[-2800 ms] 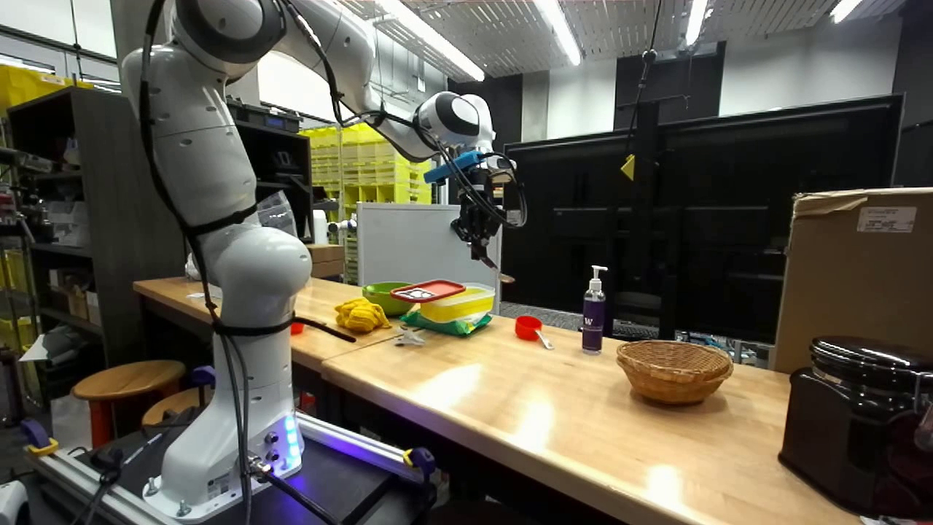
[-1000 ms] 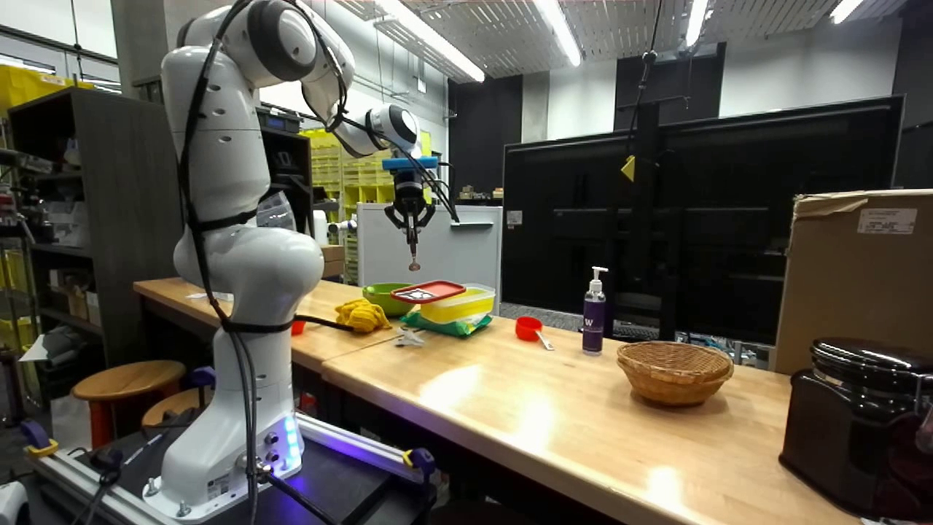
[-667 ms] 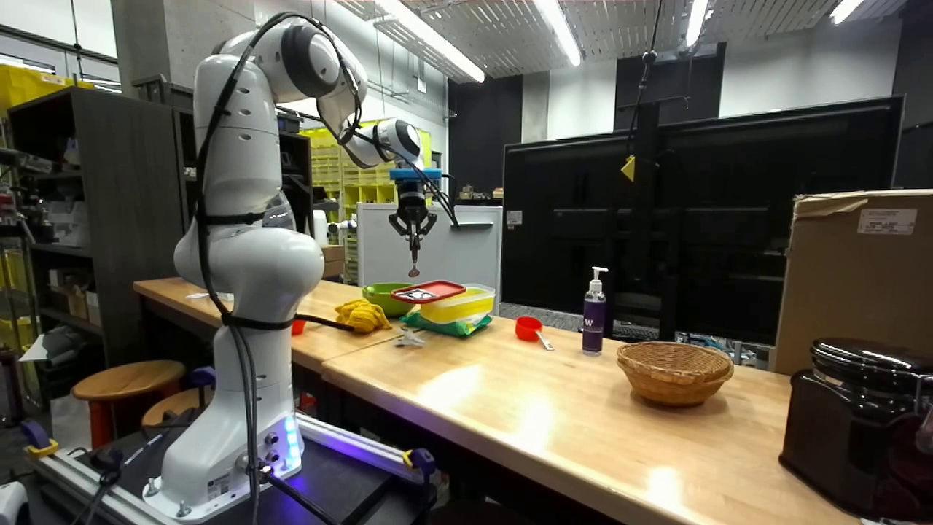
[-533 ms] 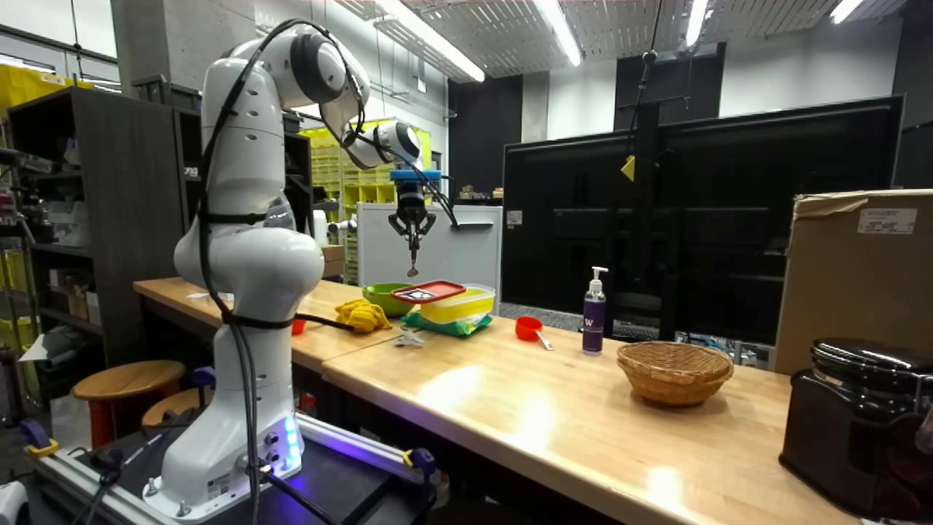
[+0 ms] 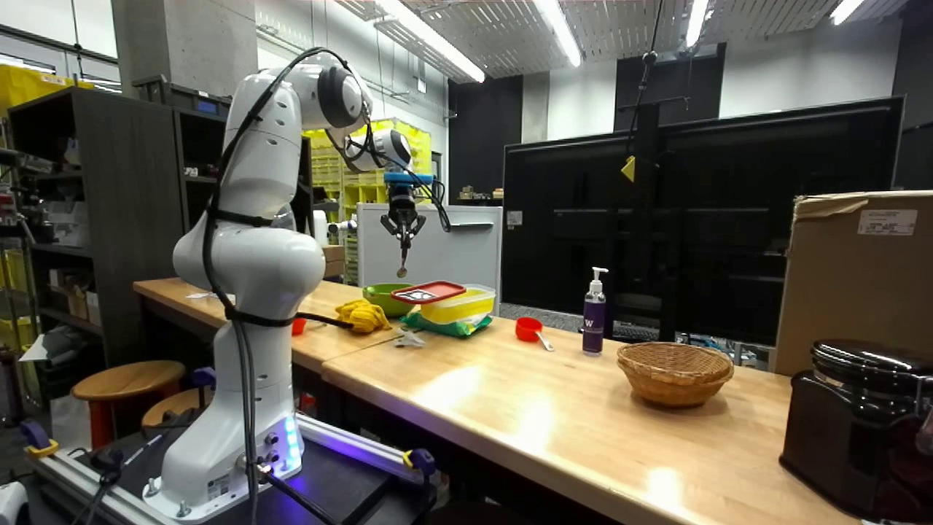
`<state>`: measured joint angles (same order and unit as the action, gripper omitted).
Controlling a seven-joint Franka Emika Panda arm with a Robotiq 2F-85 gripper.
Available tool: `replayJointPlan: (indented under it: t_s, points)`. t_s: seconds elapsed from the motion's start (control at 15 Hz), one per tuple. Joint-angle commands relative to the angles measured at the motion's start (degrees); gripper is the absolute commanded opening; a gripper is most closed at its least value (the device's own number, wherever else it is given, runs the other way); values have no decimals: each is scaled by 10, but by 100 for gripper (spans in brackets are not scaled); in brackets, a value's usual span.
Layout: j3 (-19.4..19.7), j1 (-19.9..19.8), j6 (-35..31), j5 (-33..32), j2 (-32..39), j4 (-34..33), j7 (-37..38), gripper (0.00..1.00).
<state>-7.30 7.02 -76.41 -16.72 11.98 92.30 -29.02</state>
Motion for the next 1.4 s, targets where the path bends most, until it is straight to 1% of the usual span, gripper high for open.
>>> replayJointPlan:
  t_s: [0.0, 0.47, 1.07, 1.33]
  points:
    - [-11, 8, 43, -15, 55, -69, -15, 3]
    - [-18, 15, 79, -24, 130, -144, -29, 3]
    - [-16, 30, 150, -48, 205, -237, -34, 3]
    - [-15, 37, 171, -63, 234, -293, -42, 3]
